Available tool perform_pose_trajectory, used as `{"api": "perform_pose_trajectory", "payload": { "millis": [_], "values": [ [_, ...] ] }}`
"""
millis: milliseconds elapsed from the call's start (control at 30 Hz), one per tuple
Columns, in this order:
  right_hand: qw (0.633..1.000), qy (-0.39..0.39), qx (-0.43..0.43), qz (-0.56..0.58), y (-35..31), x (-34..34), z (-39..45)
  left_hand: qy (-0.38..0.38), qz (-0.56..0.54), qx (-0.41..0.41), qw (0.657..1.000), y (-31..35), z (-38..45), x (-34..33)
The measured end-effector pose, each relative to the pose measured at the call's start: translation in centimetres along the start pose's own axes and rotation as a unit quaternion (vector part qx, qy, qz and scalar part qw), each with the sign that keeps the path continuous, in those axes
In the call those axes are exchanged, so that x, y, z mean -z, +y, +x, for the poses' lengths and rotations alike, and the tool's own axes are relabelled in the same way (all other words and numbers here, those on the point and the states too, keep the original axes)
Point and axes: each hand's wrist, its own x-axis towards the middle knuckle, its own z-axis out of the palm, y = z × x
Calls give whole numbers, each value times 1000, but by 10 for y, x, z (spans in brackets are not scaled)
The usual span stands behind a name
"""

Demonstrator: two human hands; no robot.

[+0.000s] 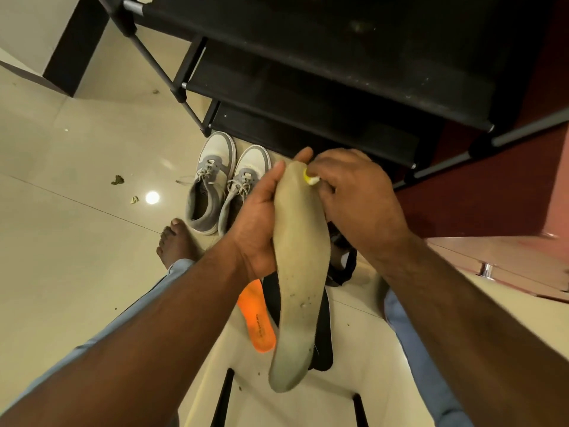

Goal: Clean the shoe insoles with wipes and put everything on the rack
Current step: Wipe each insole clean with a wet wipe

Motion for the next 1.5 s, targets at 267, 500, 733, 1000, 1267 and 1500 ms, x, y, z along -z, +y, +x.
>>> {"api": "perform_pose_trajectory", "payload": {
  "millis": [267, 500, 733, 1000, 1267, 1500],
  "values": [
    [994, 21, 92, 52, -22, -1, -3, -18, -68, 1, 997, 2, -1, -3],
    [996, 47, 50, 53, -10, -1, -3, -20, -44, -14, 999, 1, 2, 1],
    [998, 55, 7, 18, 2, 0, 0, -14, 15, 28, 999, 0, 1, -1],
    [989, 11, 53, 138, -10, -2, 1, 7, 3, 51, 999, 0, -2, 3],
    [983, 43, -16, 177, -3, 6, 3, -13, -12, 67, 998, -1, 0, 3],
    [968, -140, -12, 207, -16, 6, 3, 12, -58, 59, 997, 1, 1, 9]
  ]
}}
